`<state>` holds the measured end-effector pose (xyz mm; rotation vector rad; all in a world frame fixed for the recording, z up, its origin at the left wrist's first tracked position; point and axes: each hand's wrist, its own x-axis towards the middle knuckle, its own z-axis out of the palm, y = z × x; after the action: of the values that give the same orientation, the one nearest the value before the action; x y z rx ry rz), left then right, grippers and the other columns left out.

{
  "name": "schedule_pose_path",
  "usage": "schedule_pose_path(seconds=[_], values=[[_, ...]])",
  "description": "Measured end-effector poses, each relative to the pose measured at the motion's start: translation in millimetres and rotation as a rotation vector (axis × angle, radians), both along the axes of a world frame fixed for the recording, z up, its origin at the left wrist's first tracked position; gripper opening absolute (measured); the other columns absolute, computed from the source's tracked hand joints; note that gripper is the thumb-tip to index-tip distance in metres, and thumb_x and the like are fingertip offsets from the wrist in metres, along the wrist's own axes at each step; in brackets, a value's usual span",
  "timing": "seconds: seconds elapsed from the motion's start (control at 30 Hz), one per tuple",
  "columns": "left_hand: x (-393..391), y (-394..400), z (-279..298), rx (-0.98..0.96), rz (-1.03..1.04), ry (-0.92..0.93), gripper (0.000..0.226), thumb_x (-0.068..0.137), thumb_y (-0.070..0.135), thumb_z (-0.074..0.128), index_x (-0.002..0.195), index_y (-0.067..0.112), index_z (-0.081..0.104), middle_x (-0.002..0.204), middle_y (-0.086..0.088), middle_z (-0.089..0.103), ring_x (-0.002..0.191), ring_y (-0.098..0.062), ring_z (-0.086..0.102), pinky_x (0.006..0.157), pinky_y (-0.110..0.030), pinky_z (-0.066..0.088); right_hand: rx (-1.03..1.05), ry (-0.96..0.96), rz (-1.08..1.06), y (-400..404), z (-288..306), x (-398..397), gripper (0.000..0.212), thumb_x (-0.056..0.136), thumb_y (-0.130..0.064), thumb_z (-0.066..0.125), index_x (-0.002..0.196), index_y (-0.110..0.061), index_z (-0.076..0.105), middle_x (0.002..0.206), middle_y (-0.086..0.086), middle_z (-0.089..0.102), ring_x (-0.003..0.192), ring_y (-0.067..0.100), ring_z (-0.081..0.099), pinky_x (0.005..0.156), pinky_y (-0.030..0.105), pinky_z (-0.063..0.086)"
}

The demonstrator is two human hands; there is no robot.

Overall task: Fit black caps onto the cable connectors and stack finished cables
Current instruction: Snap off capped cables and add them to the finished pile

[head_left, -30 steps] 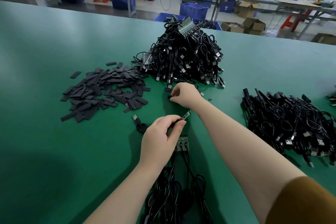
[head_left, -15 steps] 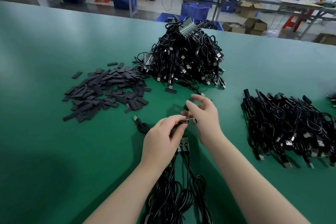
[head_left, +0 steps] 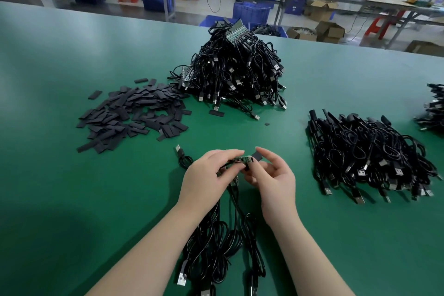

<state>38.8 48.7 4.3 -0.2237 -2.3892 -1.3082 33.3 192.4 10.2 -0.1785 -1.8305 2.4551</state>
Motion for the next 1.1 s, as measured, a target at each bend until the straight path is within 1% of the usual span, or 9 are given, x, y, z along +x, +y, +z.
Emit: schedule_pose_path(seconds=[0.2,0.27,0.37,0.5,0.6,0.73,0.87,0.97,1.1], values=[[-2,1,-2,0.01,-0.029,0.003,0.027,0.086,0.035,0.07,0.112,0.031,0.072,0.107,0.019,0.066,0.101,0.002,0.061,0.083,-0.025,0.054,0.017,0.028,0.012,-2,1,0,0.025,0.087,0.0,0.07,0.09,-0.025,0.074,0.075,0.009,0.061,0.064,0.016,0.065,0.065,0.024,0.055],[-1,0,0,0.018,-0.055,-0.018,0.028,0.08,0.041,0.071,0.108,0.037,0.072,0.104,0.024,0.065,0.089,0.0,0.062,0.078,-0.022,0.053,-0.008,0.02,0.01,0,2,-1,0.024,0.087,-0.001,0.071,0.087,-0.025,0.074,0.074,0.008,0.061,0.066,0.016,0.064,0.065,0.025,0.056],[-1,0,0,0.03,-0.062,-0.032,0.025,0.078,0.034,0.078,0.102,0.038,0.073,0.1,0.026,0.063,0.077,-0.005,0.061,0.073,-0.019,0.051,-0.05,-0.003,0.0,1,3,-2,0.02,0.087,-0.004,0.073,0.084,-0.025,0.073,0.068,0.003,0.063,0.067,0.016,0.064,0.064,0.026,0.055],[-4,-1,-1,0.037,-0.041,-0.03,0.024,0.081,0.032,0.077,0.104,0.036,0.074,0.099,0.027,0.064,0.088,-0.001,0.062,0.074,-0.013,0.049,-0.071,-0.015,0.022,2,4,-2,0.017,0.088,-0.007,0.072,0.087,-0.024,0.074,0.068,0.001,0.066,0.066,0.016,0.064,0.064,0.026,0.055],[-6,0,0,0.057,-0.031,0.005,0.022,0.083,0.029,0.076,0.105,0.032,0.074,0.099,0.029,0.064,0.099,0.006,0.06,0.079,-0.008,0.045,-0.042,0.015,0.114,5,6,-2,0.021,0.089,-0.009,0.07,0.097,-0.027,0.078,0.078,0.004,0.069,0.073,0.016,0.067,0.068,0.025,0.055],[-7,-2,1,0.107,-0.041,0.016,0.021,0.085,0.022,0.073,0.103,0.032,0.073,0.099,0.028,0.065,0.101,0.006,0.059,0.084,-0.01,0.045,0.018,0.071,0.211,6,9,0,0.02,0.086,-0.011,0.071,0.095,-0.027,0.08,0.08,0.003,0.07,0.07,0.014,0.063,0.07,0.023,0.053],[-4,-1,2,0.123,-0.08,-0.006,0.024,0.087,0.021,0.071,0.098,0.041,0.068,0.096,0.024,0.067,0.095,0.001,0.061,0.08,-0.013,0.047,0.056,0.093,0.214,9,10,-1,0.027,0.088,-0.007,0.07,0.094,-0.03,0.08,0.083,0.0,0.073,0.072,0.012,0.063,0.073,0.021,0.054],[-5,0,1,0.146,-0.077,-0.012,0.013,0.087,0.024,0.07,0.095,0.033,0.071,0.092,0.021,0.068,0.091,-0.004,0.063,0.077,-0.018,0.049,0.095,0.106,0.196,10,11,0,0.029,0.087,-0.003,0.07,0.088,-0.03,0.08,0.086,-0.001,0.076,0.08,0.01,0.07,0.073,0.019,0.054],[-5,0,-1,0.14,-0.081,-0.015,0.009,0.086,0.03,0.065,0.091,0.029,0.072,0.089,0.018,0.068,0.083,-0.009,0.064,0.073,-0.025,0.052,0.094,0.106,0.179,9,11,0,0.028,0.086,0.0,0.071,0.081,-0.026,0.08,0.081,0.0,0.076,0.077,0.009,0.071,0.071,0.017,0.054]])
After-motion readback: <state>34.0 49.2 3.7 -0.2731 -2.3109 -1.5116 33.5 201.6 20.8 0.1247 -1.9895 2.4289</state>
